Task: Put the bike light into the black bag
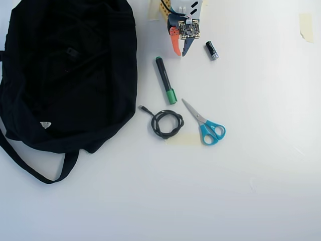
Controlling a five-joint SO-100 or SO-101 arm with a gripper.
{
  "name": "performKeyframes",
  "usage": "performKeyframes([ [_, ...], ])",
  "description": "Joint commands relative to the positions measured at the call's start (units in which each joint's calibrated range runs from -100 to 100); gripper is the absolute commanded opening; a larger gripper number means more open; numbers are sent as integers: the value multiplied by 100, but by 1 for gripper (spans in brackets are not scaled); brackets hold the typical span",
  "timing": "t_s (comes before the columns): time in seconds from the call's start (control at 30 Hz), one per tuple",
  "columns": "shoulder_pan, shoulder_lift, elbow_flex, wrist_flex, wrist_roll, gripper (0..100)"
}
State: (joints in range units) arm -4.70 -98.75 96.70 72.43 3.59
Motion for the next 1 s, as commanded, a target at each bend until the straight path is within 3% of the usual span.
performKeyframes([
  [0.0,36,-100,258,35,-2,2],
  [0.97,-23,-91,258,35,8,2],
])
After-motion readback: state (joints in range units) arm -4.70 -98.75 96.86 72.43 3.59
